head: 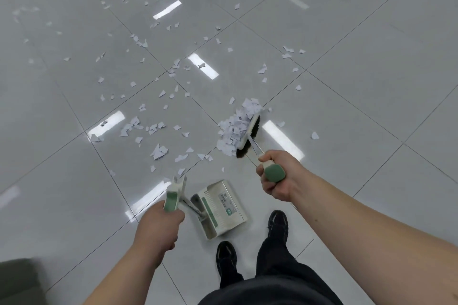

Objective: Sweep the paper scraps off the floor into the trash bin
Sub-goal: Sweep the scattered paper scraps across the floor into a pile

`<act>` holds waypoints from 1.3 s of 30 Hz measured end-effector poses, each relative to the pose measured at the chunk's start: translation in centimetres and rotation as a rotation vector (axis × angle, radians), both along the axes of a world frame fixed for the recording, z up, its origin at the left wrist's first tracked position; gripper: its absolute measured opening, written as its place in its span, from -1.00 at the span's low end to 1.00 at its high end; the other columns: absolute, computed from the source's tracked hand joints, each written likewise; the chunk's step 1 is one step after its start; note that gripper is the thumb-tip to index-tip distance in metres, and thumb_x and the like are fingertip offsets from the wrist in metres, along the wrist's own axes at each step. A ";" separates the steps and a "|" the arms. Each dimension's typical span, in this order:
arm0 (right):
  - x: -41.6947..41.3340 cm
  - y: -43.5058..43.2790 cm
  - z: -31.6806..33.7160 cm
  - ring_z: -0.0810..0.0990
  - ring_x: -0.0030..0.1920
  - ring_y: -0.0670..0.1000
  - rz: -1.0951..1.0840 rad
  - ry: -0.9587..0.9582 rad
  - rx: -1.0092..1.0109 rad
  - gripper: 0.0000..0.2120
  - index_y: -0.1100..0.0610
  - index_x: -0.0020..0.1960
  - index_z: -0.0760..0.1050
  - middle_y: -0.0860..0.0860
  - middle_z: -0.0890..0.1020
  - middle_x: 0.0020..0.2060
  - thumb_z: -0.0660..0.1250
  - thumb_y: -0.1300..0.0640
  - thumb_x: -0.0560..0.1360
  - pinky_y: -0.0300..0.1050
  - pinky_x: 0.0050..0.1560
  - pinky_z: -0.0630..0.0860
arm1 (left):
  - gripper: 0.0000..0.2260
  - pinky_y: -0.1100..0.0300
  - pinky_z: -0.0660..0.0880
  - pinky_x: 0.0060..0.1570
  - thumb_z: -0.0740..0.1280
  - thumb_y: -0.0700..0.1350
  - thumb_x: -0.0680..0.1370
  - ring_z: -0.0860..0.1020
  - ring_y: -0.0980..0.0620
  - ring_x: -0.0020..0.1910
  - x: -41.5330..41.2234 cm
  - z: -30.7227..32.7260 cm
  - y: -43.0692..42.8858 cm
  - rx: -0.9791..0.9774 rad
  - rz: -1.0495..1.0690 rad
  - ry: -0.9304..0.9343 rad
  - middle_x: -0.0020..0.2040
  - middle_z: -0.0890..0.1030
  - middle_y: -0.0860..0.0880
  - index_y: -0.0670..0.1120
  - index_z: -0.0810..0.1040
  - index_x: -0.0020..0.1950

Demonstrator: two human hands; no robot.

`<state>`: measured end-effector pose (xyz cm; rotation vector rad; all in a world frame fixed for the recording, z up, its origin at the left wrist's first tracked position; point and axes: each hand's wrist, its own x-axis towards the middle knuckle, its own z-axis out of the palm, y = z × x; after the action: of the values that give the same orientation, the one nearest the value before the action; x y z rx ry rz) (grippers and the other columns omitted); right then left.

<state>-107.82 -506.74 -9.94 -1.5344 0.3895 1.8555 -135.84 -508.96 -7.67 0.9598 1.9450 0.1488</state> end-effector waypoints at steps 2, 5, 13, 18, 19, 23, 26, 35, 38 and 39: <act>1.9 1.6 -0.4 0.38 -0.58 -0.04 -0.010 0.021 0.028 -0.83 0.09 0.03 0.43 0.07 0.53 -0.44 0.31 0.22 0.45 -0.32 -0.62 0.23 | -0.83 0.21 0.16 -0.49 0.20 -0.31 0.44 0.18 -0.03 -0.44 1.6 0.2 0.5 0.007 0.022 0.010 -0.33 0.25 -0.09 -0.09 0.26 -0.21; 5.1 2.9 -0.6 0.36 -0.60 -0.04 -0.021 0.025 0.056 -0.81 0.08 0.04 0.41 0.06 0.51 -0.45 0.29 0.22 0.44 -0.33 -0.62 0.22 | -0.85 0.19 0.16 -0.46 0.20 -0.30 0.43 0.18 -0.04 -0.40 3.8 0.5 1.0 0.016 0.036 0.020 -0.30 0.26 -0.10 -0.09 0.27 -0.19; 14.0 -1.2 3.3 0.34 -0.59 0.01 0.177 -0.188 0.092 -0.73 0.14 0.10 0.47 0.13 0.52 -0.44 0.31 0.29 0.40 -0.28 -0.54 0.23 | -0.85 0.19 0.15 -0.46 0.20 -0.32 0.45 0.18 -0.05 -0.38 9.7 1.6 2.4 0.073 0.012 -0.009 -0.30 0.26 -0.10 -0.11 0.28 -0.19; 18.8 -5.6 4.3 0.40 -0.58 0.03 0.343 -0.436 0.047 -0.87 0.22 -0.07 0.52 0.16 0.57 -0.41 0.36 0.31 0.39 -0.28 -0.47 0.25 | -0.86 0.18 0.14 -0.46 0.21 -0.33 0.44 0.17 -0.04 -0.38 12.7 2.0 3.4 0.096 -0.013 -0.030 -0.31 0.28 -0.11 -0.11 0.29 -0.19; 19.7 -6.4 4.0 0.43 -0.57 0.04 0.368 -0.480 0.032 -0.87 0.24 -0.07 0.53 0.16 0.57 -0.40 0.37 0.31 0.37 -0.28 -0.47 0.26 | -0.86 0.18 0.15 -0.45 0.21 -0.32 0.44 0.17 -0.04 -0.38 13.2 2.1 3.6 0.099 -0.016 -0.034 -0.31 0.28 -0.10 -0.11 0.29 -0.19; 22.2 -8.4 1.7 0.51 -0.36 0.12 0.480 -0.639 -0.051 -0.74 0.29 -0.01 0.55 0.23 0.61 -0.22 0.40 0.29 0.31 -0.24 -0.40 0.34 | -0.84 0.18 0.16 -0.44 0.22 -0.33 0.44 0.17 -0.04 -0.39 15.0 2.5 4.4 0.111 -0.034 -0.045 -0.33 0.28 -0.10 -0.11 0.29 -0.19; 23.2 -8.2 0.7 0.45 -0.32 0.12 0.494 -0.675 -0.096 -0.78 0.27 -0.03 0.49 0.21 0.55 -0.20 0.38 0.30 0.33 -0.22 -0.39 0.30 | -0.84 0.20 0.14 -0.45 0.21 -0.35 0.45 0.18 -0.03 -0.40 16.5 2.5 4.9 0.118 -0.044 -0.055 -0.37 0.27 -0.09 -0.11 0.29 -0.21; 20.5 -2.5 0.5 0.30 -0.37 0.07 0.456 -0.539 -0.024 -0.87 0.16 -0.23 0.42 0.10 0.41 -0.35 0.33 0.34 0.33 -0.21 -0.39 0.20 | -0.84 0.22 0.17 -0.48 0.22 -0.34 0.47 0.22 -0.05 -0.39 17.3 2.5 6.7 0.129 -0.055 -0.031 -0.35 0.30 -0.11 -0.13 0.31 -0.21; 18.7 0.8 0.6 0.31 -0.41 0.05 0.419 -0.468 0.028 -0.86 0.15 -0.22 0.41 0.09 0.43 -0.35 0.33 0.32 0.33 -0.26 -0.43 0.21 | -0.84 0.22 0.17 -0.48 0.23 -0.34 0.47 0.22 -0.04 -0.39 16.2 2.7 7.2 0.137 -0.039 -0.022 -0.35 0.31 -0.11 -0.13 0.31 -0.20; 18.1 2.1 0.6 0.32 -0.42 0.05 0.411 -0.448 0.046 -0.87 0.14 -0.22 0.42 0.09 0.43 -0.36 0.34 0.32 0.34 -0.27 -0.44 0.22 | -0.84 0.22 0.17 -0.48 0.23 -0.34 0.48 0.22 -0.04 -0.39 15.7 2.8 7.3 0.139 -0.027 -0.017 -0.35 0.31 -0.11 -0.13 0.31 -0.21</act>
<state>-89.70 -504.65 -9.31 -2.0458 -0.1891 1.7164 -120.12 -501.64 -4.88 1.0719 1.9250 0.2783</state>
